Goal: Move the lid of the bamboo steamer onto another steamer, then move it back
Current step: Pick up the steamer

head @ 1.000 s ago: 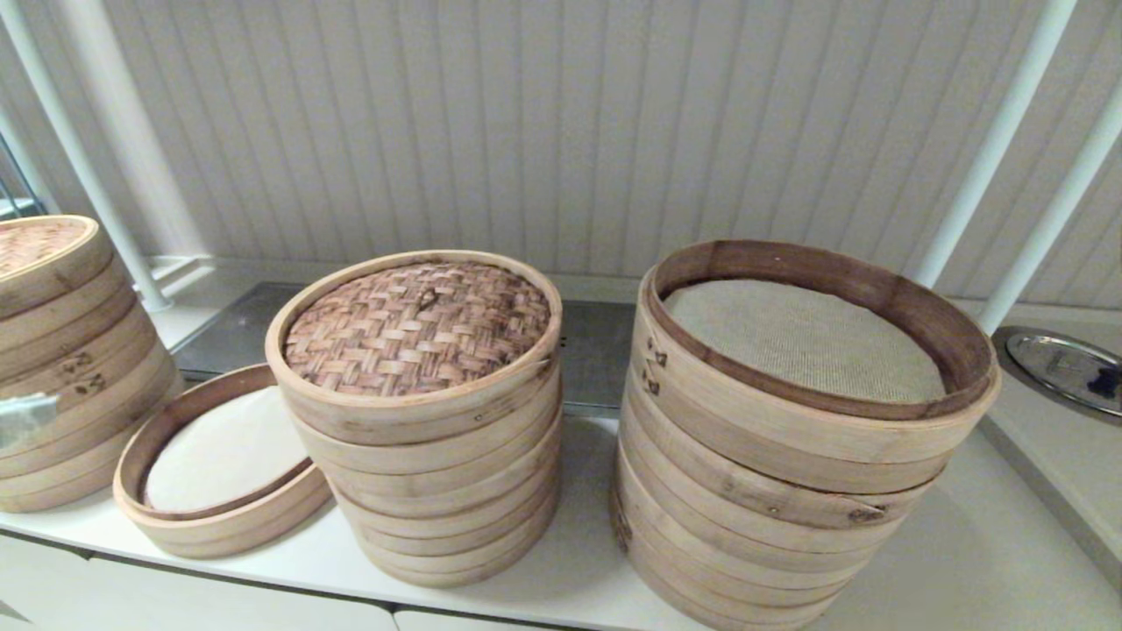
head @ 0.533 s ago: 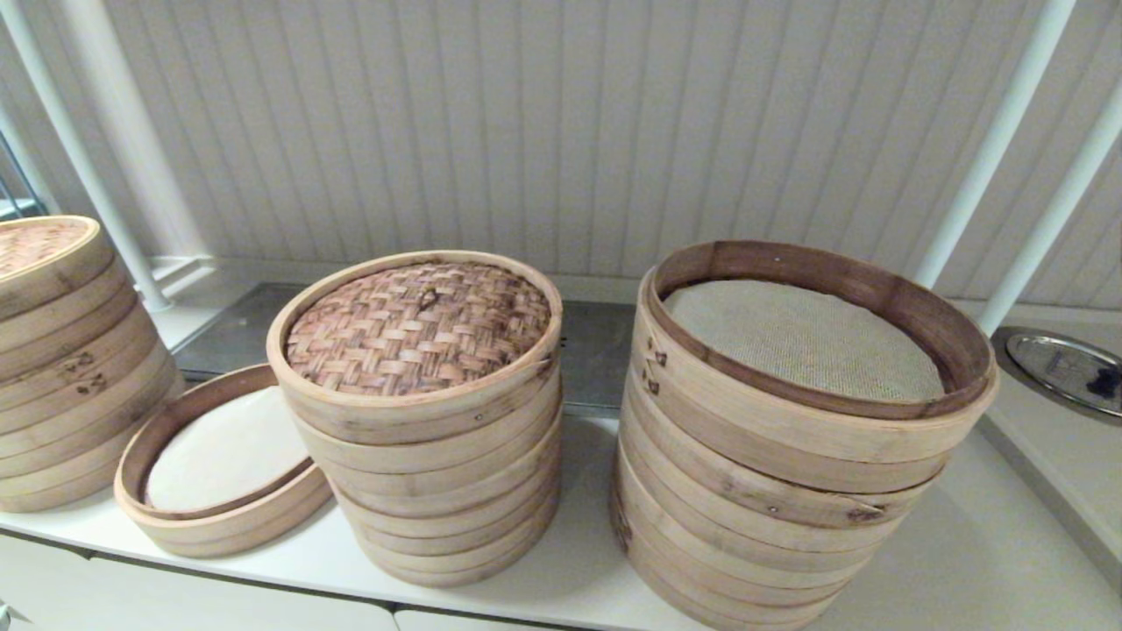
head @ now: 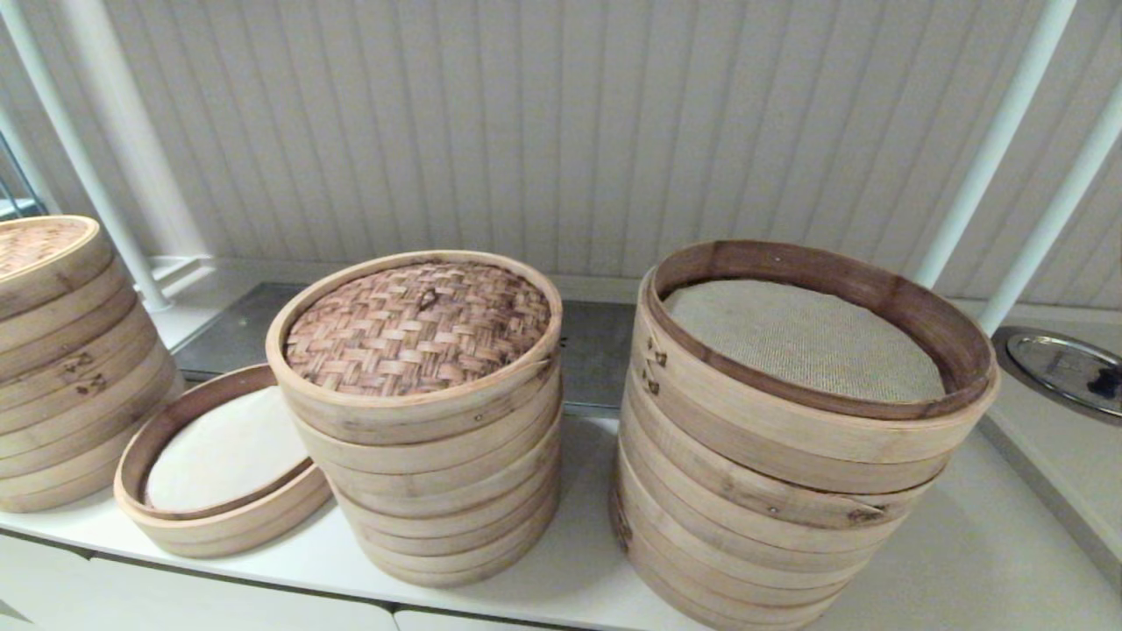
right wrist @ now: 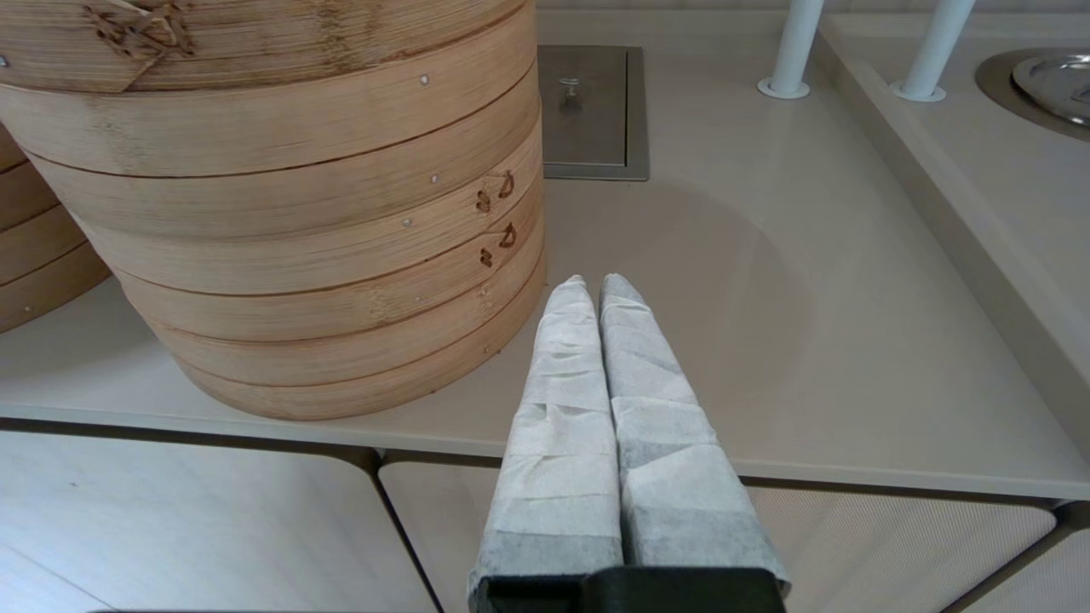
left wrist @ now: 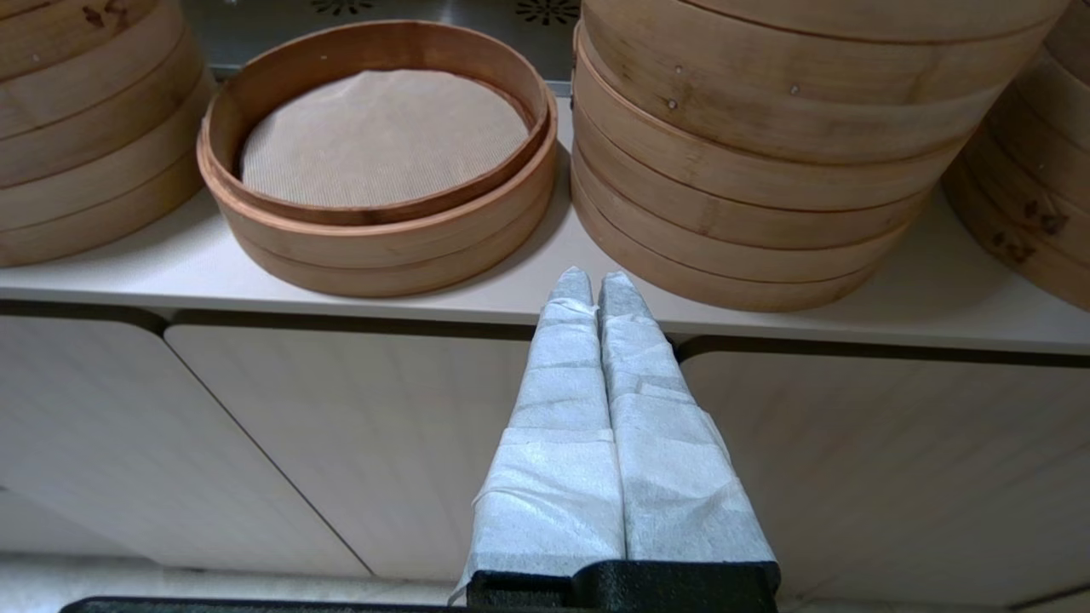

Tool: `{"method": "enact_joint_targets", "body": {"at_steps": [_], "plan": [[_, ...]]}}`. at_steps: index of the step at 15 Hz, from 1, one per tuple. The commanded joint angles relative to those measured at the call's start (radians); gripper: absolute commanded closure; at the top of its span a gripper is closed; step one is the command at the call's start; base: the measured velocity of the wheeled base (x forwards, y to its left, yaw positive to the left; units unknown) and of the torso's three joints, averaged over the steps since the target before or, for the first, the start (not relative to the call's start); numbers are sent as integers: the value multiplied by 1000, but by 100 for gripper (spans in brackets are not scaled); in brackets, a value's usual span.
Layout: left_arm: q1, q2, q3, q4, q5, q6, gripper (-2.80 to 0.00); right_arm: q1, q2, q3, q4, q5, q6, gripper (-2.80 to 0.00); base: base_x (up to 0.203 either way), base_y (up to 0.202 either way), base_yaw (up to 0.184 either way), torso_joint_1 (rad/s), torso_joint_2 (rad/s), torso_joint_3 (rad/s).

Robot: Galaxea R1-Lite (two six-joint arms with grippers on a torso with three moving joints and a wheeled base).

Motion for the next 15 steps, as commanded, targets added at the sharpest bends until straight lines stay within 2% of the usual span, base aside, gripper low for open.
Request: {"method": "enact_joint_targets", "body": {"at_steps": [1,4,7,10,15], "plan": [[-3,-96,57,-11,1,9,0,0,1,2,-1,0,0,0,0,0,0,0,0,0],[-3,-178,146,-55,23,53,0,1,1,2,1,0,0,0,0,0,0,0,0,0],[-3,-187,240,-173,57,121,0,1,1,3,-1,0,0,0,0,0,0,0,0,0],[-3,-187,310,-264,64,131,0,0,1,2,-1,0,0,0,0,0,0,0,0,0],[-3,-186,315,-274,69,98,0,0,1,2,-1,0,0,0,0,0,0,0,0,0]]}}
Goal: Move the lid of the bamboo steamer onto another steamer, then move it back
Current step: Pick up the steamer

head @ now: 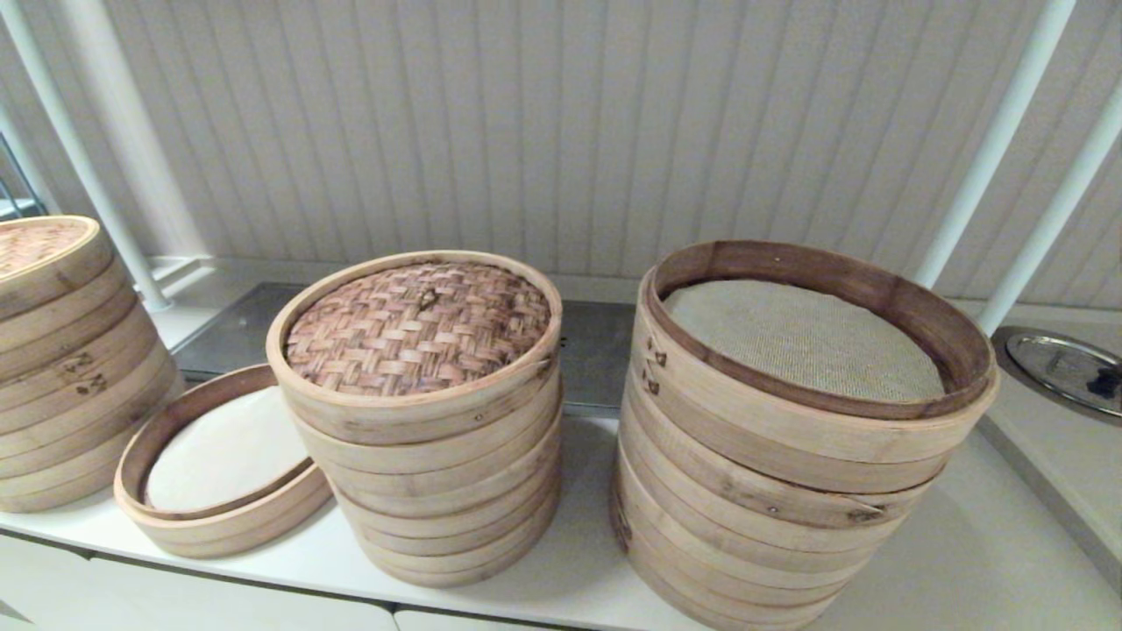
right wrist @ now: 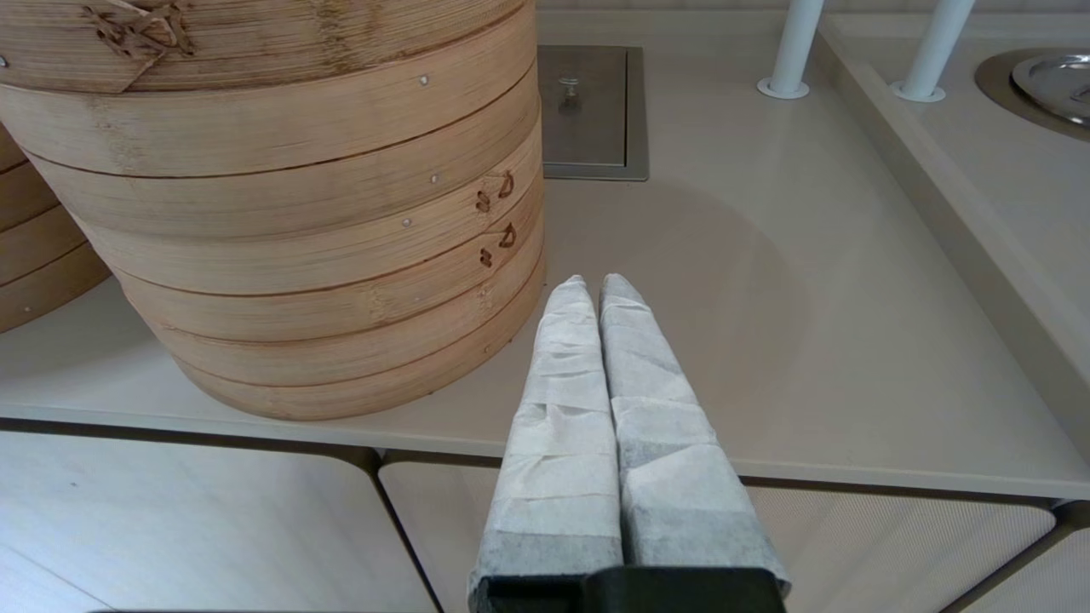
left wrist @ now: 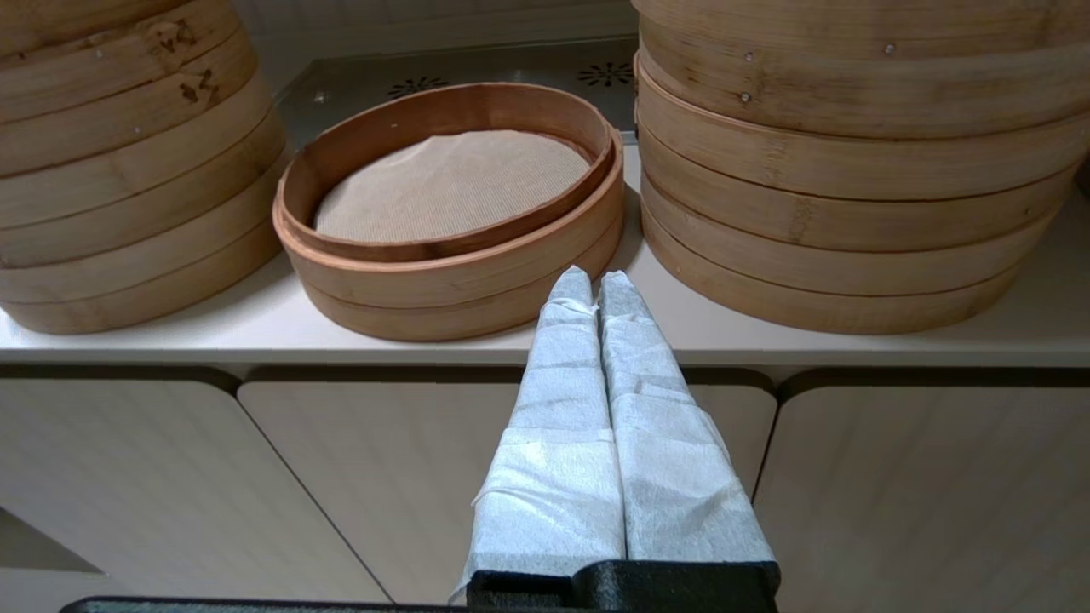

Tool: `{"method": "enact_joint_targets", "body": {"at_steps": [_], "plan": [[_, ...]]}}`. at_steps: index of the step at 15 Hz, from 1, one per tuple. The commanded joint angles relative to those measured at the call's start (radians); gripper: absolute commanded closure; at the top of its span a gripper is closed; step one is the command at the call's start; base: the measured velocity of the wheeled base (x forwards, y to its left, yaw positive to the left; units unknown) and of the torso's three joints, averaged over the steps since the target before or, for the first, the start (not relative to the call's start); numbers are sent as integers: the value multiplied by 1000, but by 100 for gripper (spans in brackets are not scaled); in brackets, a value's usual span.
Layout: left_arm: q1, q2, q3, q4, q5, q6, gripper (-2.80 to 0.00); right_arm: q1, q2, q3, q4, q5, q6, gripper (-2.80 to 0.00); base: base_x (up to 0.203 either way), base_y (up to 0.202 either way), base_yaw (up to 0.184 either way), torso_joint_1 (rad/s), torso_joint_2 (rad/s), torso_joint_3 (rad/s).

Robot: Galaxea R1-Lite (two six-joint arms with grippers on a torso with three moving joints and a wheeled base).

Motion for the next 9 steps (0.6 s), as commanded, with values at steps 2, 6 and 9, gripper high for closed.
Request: {"method": "enact_joint_targets", "body": {"at_steps": [2,6,9], "plan": [[0,-9,2,6,1,-12,0,0,1,2,0,0,0,0,0,0,0,0,0,0],[0,-9,2,6,3,32,0,0,0,2,-1,0,0,0,0,0,0,0,0,0],[0,-9,2,6,3,9,0,0,0,2,-1,0,0,0,0,0,0,0,0,0]]}}
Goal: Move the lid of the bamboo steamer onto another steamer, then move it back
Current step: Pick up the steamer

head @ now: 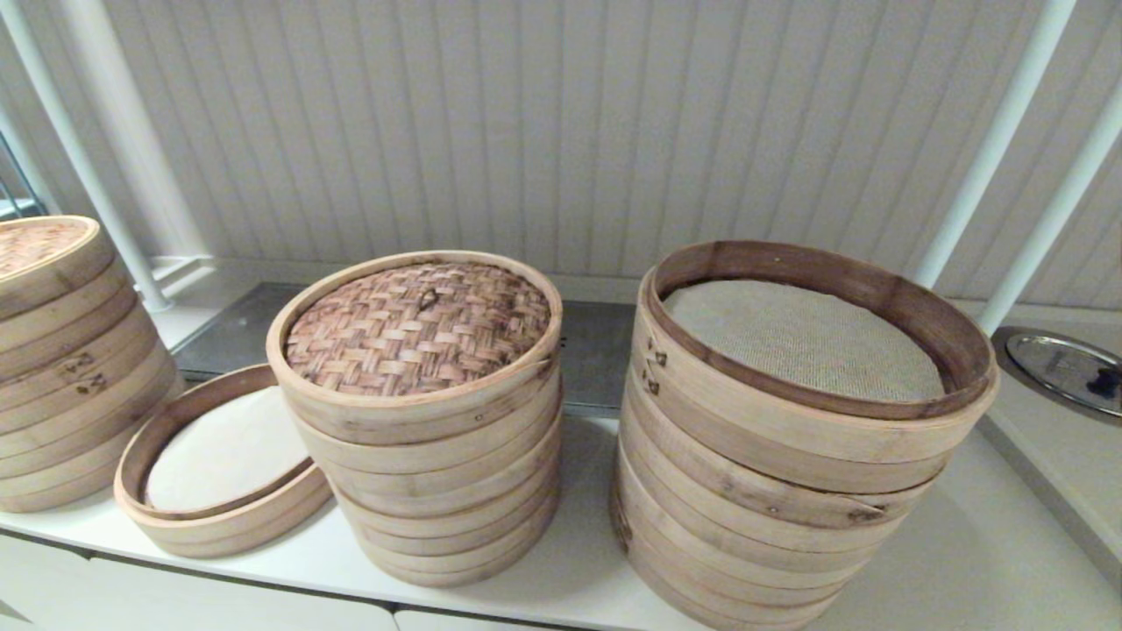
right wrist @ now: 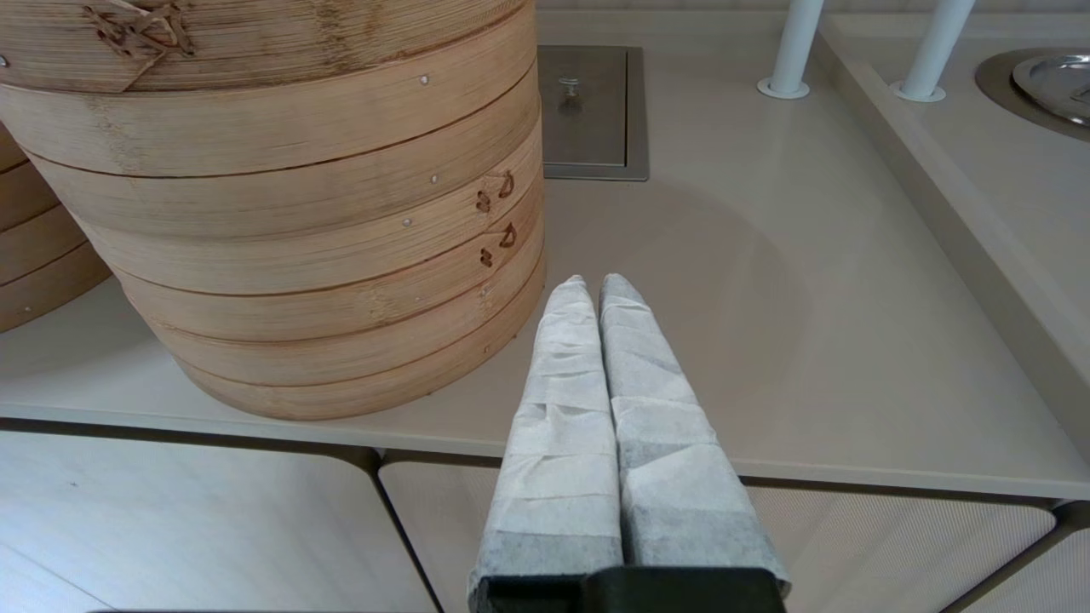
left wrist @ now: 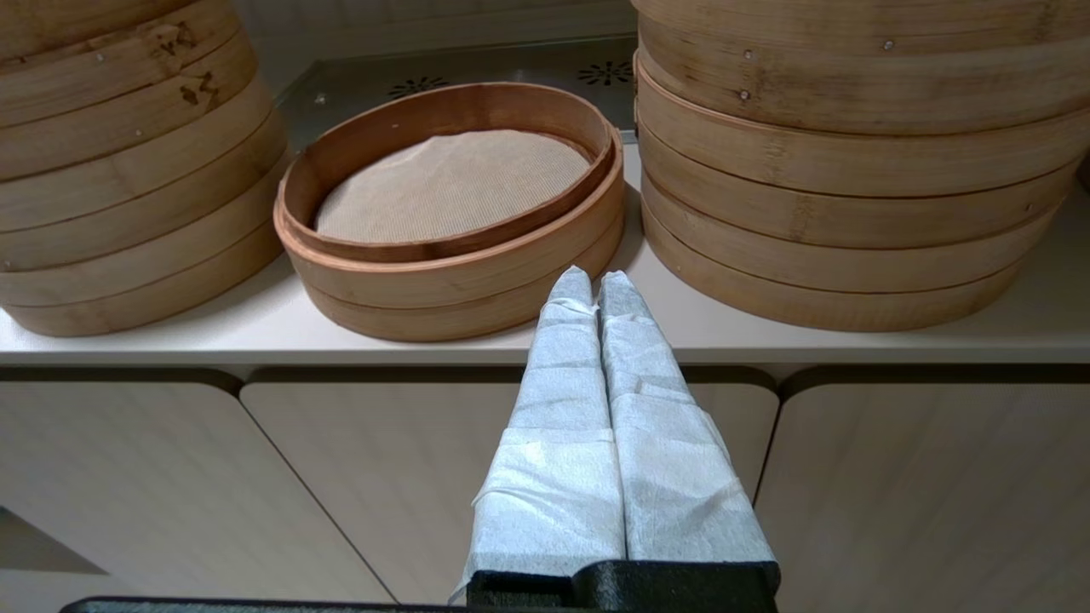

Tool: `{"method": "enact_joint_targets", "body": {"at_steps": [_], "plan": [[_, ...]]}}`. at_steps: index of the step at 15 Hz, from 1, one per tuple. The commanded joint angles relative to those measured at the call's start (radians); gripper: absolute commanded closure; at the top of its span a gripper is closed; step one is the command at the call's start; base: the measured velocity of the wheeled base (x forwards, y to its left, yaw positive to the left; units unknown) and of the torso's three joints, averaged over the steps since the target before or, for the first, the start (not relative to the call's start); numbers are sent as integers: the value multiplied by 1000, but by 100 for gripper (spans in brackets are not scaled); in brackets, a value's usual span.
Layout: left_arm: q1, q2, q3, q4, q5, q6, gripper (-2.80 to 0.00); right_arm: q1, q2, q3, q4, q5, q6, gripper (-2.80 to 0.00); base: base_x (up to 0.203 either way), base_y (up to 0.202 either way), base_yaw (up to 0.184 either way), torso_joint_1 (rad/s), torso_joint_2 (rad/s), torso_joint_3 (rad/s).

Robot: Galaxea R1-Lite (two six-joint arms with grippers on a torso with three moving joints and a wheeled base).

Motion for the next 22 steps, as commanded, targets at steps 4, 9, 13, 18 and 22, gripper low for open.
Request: {"method": "enact_joint_targets", "body": {"at_steps": [4,9,13,18,22], "plan": [[0,-9,0,-3,4,-56,0,0,1,2,0,0,0,0,0,0,0,0,0,0],[0,-9,0,-3,7,-70,0,0,1,2,-1,0,0,0,0,0,0,0,0,0],[0,-9,0,-3,4,-64,0,0,0,2,-1,0,0,0,0,0,0,0,0,0],[0,-9,0,0,6,-75,0,-1,0,2,1,0,0,0,0,0,0,0,0,0],[0,-8,0,-8,6,-78,0,1,0,2,-1,0,0,0,0,0,0,0,0,0]]}}
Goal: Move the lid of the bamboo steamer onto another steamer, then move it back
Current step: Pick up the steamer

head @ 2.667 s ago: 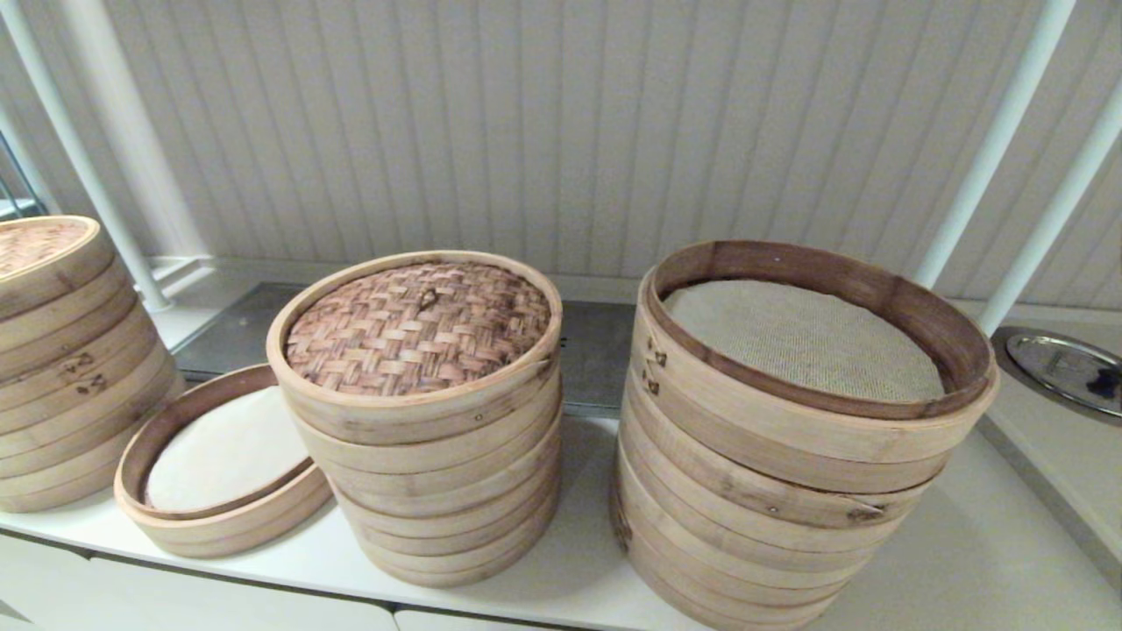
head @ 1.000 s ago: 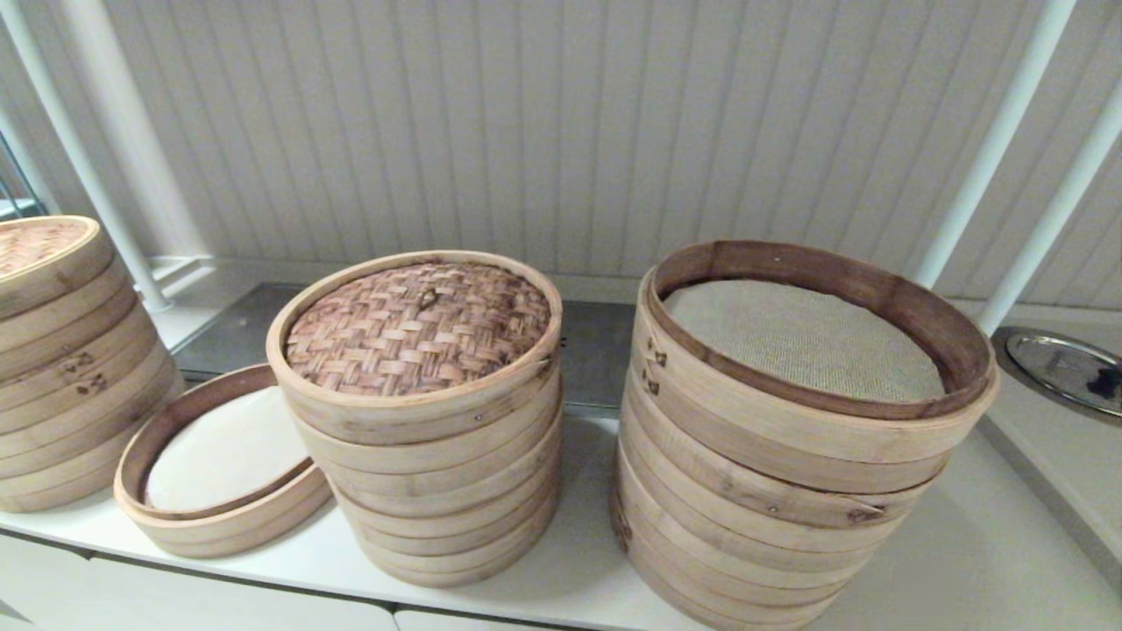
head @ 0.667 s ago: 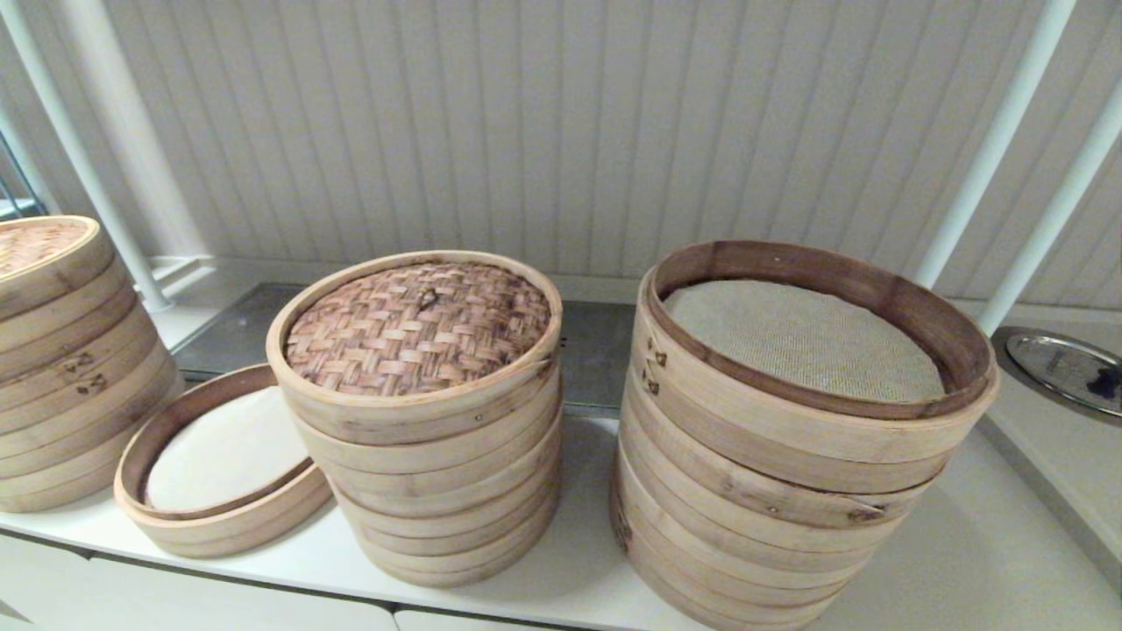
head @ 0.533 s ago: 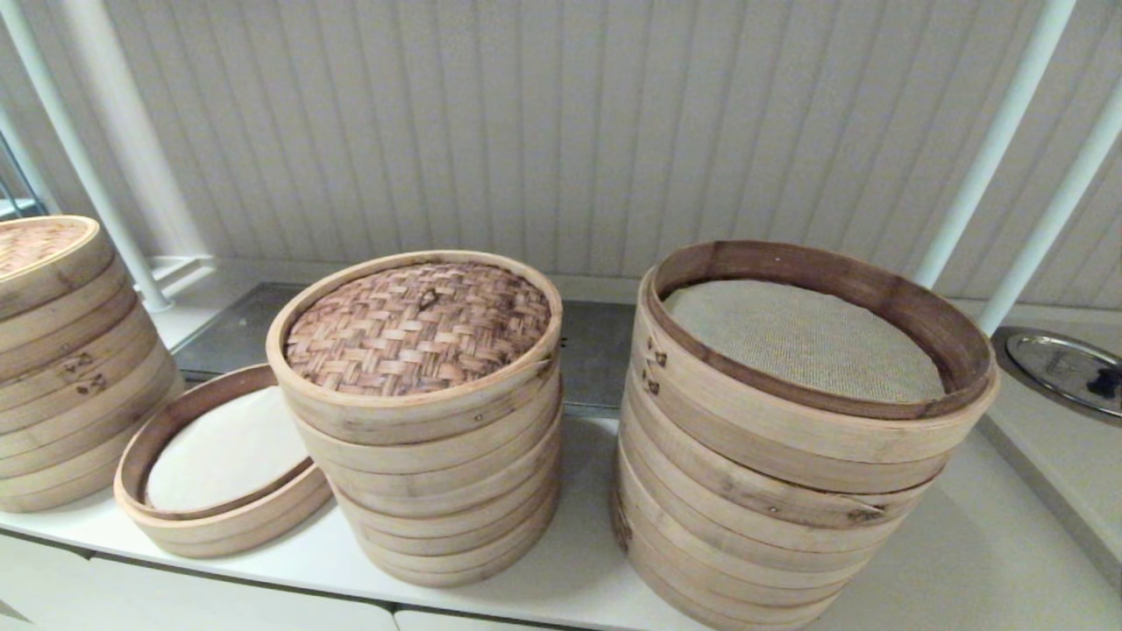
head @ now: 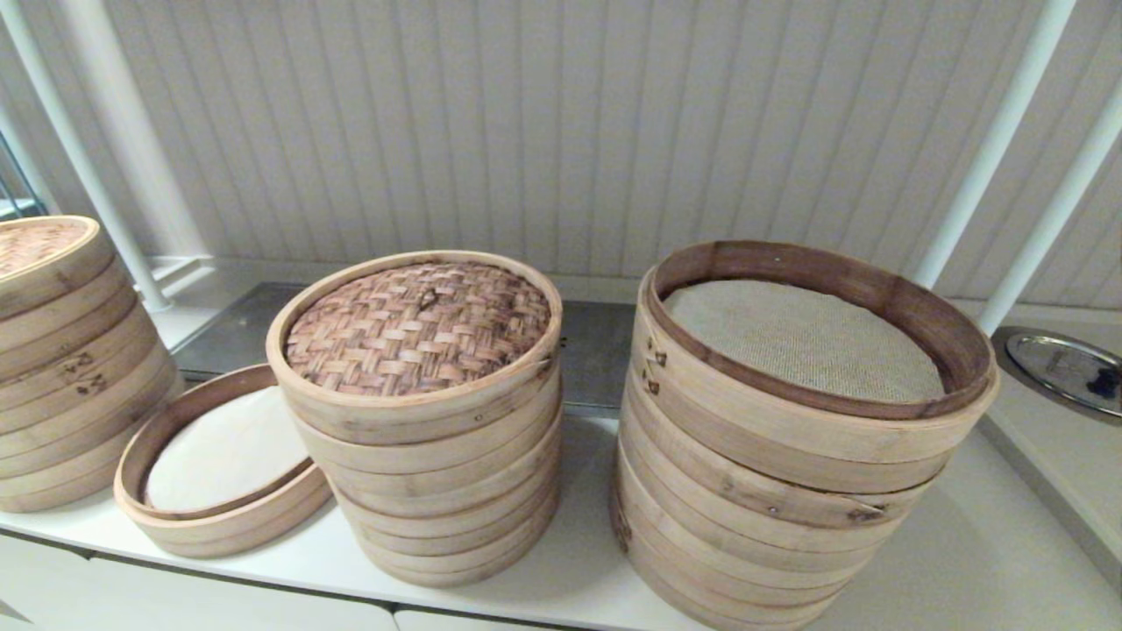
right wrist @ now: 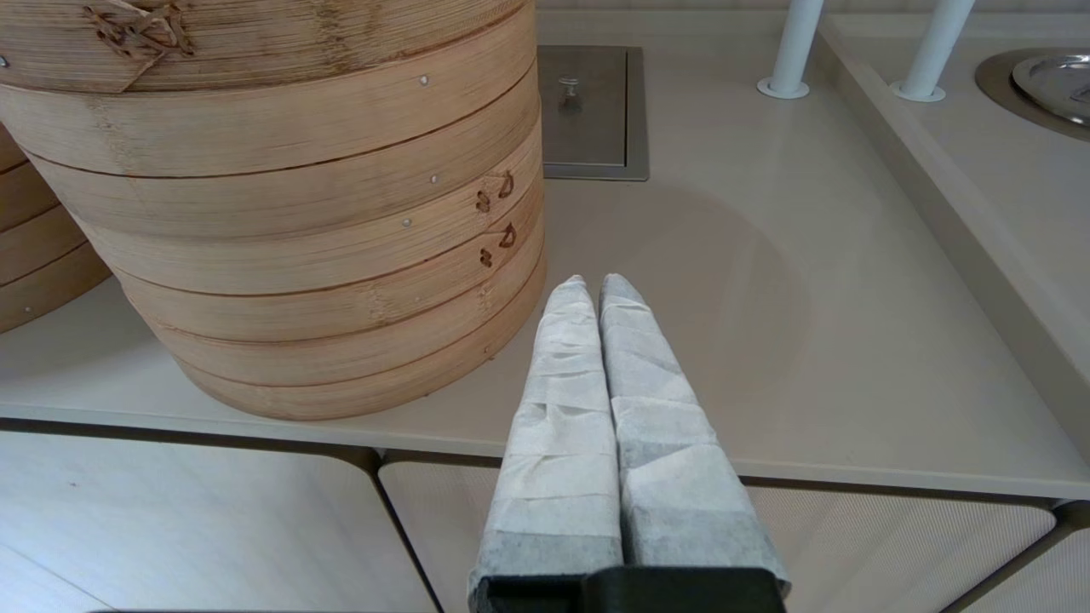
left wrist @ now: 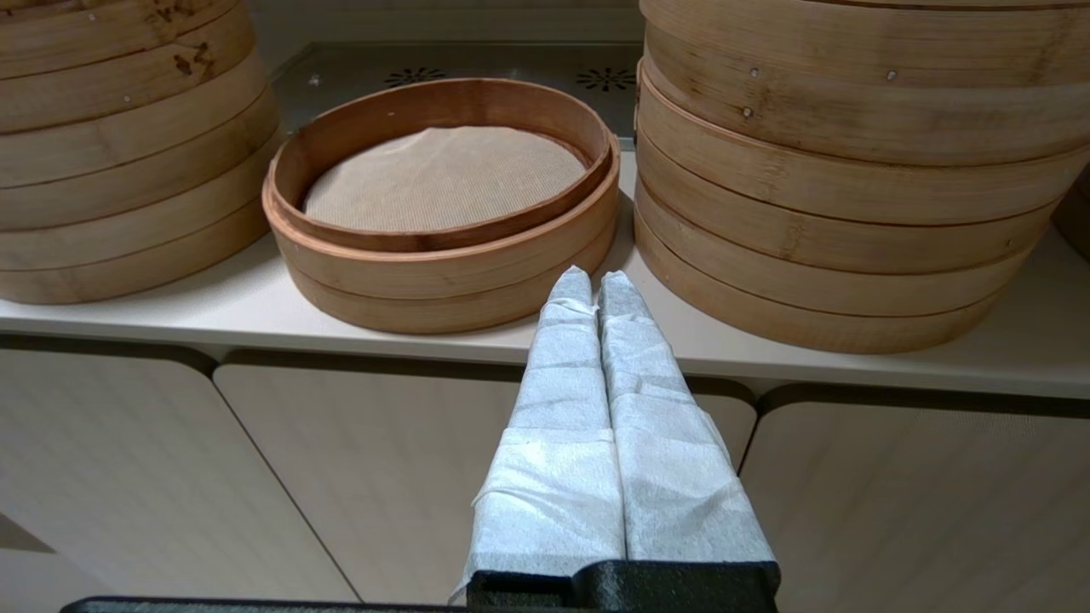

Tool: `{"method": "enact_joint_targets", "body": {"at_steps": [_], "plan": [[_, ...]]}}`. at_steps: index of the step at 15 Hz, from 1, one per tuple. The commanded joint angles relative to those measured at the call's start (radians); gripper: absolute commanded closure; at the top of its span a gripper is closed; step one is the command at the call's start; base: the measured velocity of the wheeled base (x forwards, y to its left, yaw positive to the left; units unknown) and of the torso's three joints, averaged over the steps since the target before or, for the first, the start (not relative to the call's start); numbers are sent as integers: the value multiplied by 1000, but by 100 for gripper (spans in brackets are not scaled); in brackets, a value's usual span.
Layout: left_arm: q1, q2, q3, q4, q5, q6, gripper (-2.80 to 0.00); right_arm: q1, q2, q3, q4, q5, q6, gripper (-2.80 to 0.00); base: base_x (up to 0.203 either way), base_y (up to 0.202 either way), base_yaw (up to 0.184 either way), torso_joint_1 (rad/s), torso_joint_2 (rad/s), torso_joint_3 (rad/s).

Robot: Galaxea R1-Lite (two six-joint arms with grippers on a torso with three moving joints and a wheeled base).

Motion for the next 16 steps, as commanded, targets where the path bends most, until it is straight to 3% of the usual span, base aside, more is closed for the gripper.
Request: {"method": "enact_joint_targets", "body": {"at_steps": [1,10,12,16], "plan": [[0,-8,0,9,0,-6,0,-1,1,2,-1,0,0,0,0,0,0,0,0,0],[0,11,-16,20,13,0,0,0,0,2,-1,0,0,0,0,0,0,0,0,0],[0,84,-87,34,28,0,0,1,0,2,0,0,0,0,0,0,0,0,0,0],[-2,341,-336,72,40,-3,0,1,1,2,-1,0,0,0,0,0,0,0,0,0]]}}
